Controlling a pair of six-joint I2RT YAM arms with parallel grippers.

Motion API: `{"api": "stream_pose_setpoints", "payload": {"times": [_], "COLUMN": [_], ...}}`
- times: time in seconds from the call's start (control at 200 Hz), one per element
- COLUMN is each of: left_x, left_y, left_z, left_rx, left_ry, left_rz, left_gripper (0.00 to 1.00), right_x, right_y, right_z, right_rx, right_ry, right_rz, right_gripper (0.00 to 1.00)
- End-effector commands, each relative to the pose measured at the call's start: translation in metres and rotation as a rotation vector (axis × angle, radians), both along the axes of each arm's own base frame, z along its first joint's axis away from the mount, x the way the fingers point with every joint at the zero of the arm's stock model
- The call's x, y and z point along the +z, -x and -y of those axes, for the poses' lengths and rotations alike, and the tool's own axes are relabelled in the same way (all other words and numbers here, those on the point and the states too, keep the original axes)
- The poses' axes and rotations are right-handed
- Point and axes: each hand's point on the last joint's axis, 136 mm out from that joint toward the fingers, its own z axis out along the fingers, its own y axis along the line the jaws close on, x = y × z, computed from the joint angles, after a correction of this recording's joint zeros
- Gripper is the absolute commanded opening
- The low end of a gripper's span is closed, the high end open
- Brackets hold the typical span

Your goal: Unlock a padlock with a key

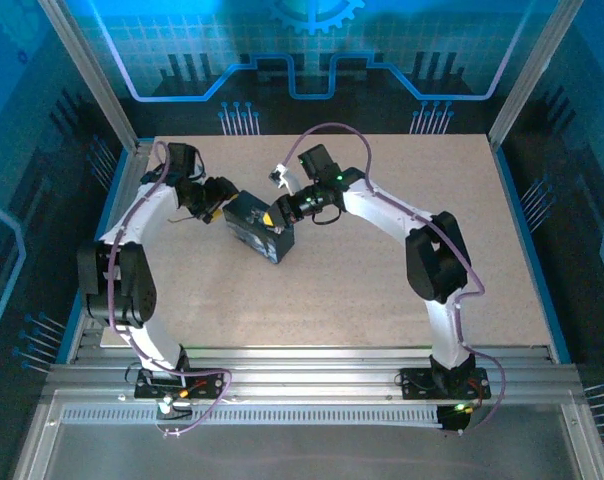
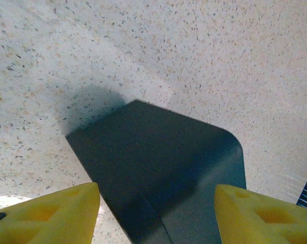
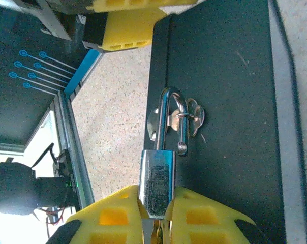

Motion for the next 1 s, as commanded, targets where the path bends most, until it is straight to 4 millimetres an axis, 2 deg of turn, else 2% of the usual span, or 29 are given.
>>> {"api": "stream_pose_setpoints", "payload": {"times": [0.0, 0.21, 0.385, 0.515, 0.765, 0.995], "left_x": [-0.006, -0.011, -0.018, -0.022, -0.026, -0.037], "left_y": [0.003, 0.009, 0.014, 0.017, 0.017, 0.023], "left_z": [0.004, 0.009, 0.011, 0.010, 0.012, 0.018], "left_rx": [-0.037, -0.070, -0.082, -0.081, -0.088, -0.113], "left_ry": [-0.032, -0.067, -0.074, -0.080, -0.072, -0.058], "left_rz": [-0.014, -0.021, -0.036, -0.046, -0.061, -0.089], "left_gripper": [0.62, 0.62, 0.61, 0.61, 0.60, 0.55], "right_x": [0.015, 0.005, 0.024, 0.031, 0.012, -0.001], "right_y": [0.003, 0.002, -0.001, -0.004, -0.007, -0.019], "right_z": [-0.001, 0.007, 0.002, -0.001, -0.003, -0.005], "right_rx": [0.025, -0.024, -0.049, -0.067, -0.106, -0.142], "right_ry": [-0.043, -0.069, -0.175, -0.193, -0.157, -0.115], "right_rz": [-0.049, -0.248, -0.351, -0.398, -0.439, -0.438], "right_gripper": [0.10, 0.07, 0.06, 0.06, 0.06, 0.12]}}
